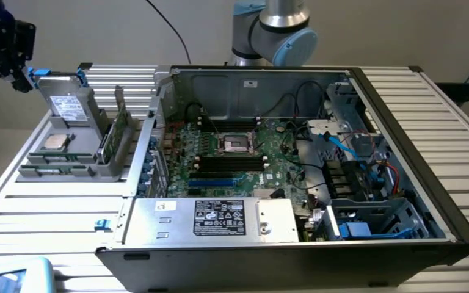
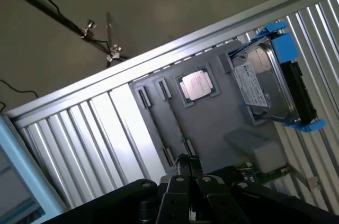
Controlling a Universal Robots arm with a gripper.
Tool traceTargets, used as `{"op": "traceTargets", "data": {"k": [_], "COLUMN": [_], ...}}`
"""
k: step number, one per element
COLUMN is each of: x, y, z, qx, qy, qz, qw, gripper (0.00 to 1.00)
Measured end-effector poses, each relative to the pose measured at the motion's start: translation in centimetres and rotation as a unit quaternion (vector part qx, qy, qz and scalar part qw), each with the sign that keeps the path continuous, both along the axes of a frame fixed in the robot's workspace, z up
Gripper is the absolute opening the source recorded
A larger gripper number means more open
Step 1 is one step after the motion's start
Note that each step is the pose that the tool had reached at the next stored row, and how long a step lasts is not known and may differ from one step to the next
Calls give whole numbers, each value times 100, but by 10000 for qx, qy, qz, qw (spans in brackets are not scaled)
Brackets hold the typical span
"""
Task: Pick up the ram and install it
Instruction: 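Pick up the ram and move it above insertion slot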
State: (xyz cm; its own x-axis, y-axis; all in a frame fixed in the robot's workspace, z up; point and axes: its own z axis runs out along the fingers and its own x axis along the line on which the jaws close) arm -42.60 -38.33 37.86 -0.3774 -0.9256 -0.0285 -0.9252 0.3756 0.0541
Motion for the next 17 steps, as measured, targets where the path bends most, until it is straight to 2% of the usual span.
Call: {"op": "traceTargets", "data": {"k": [4, 9, 13, 17], "x": [0, 0, 0, 0], "y": [0, 0, 0, 0], "z": [0, 0, -1, 0], "qx": [0, -2, -4, -9], "qy": [1, 0, 0, 1], "qz": [362, 814, 1177, 1541], "qw": [9993, 9967, 9931, 9881], "gripper": [11, 11, 11, 11]}}
